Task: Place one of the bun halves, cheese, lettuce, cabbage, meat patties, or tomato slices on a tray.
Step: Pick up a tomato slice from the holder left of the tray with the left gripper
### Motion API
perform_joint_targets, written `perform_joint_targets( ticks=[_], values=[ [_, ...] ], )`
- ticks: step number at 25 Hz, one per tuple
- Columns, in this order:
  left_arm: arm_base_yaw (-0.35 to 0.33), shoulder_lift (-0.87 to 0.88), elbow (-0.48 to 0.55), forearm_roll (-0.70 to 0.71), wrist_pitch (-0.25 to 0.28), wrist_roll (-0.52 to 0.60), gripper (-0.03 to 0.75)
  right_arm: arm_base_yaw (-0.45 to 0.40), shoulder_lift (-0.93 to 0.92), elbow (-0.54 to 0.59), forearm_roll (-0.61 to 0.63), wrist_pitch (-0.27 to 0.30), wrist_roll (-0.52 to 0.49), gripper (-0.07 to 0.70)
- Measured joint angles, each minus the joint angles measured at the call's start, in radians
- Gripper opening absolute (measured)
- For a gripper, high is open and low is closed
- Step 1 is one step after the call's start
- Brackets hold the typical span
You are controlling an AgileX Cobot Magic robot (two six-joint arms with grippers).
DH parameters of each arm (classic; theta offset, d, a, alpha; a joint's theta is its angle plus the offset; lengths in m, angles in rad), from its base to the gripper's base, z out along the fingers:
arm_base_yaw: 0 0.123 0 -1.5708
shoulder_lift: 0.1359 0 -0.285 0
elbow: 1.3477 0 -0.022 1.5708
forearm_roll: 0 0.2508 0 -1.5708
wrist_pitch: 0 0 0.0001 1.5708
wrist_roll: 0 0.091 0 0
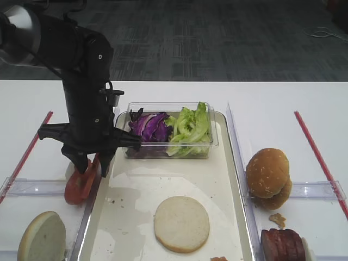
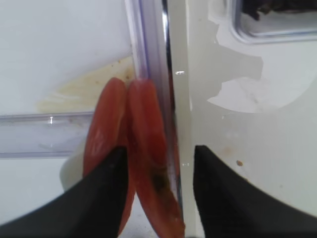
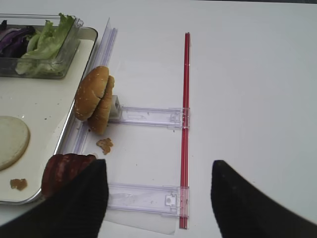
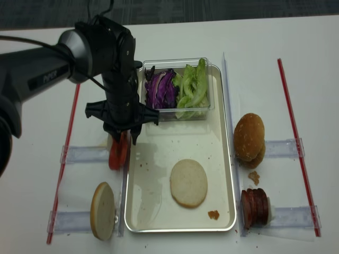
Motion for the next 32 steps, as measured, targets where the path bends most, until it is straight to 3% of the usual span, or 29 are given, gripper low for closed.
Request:
perform_joint_targets(
  ticks=[12,25,32],
  values=[
    [0.0,0.0,0.0,0.014,0.012,-0.008,0.095,0.0,0.0,0.0,0.0,0.0,0.0,0.468],
    [0.0,0.0,0.0,0.014,0.022,-0.006,0.014,0.0,0.0,0.0,0.0,0.0,0.0,0.468],
    [0.0,0.0,0.0,0.014,0.025,-0.006,0.007,0.0,0.0,0.0,0.0,0.0,0.002,0.468]
  ],
)
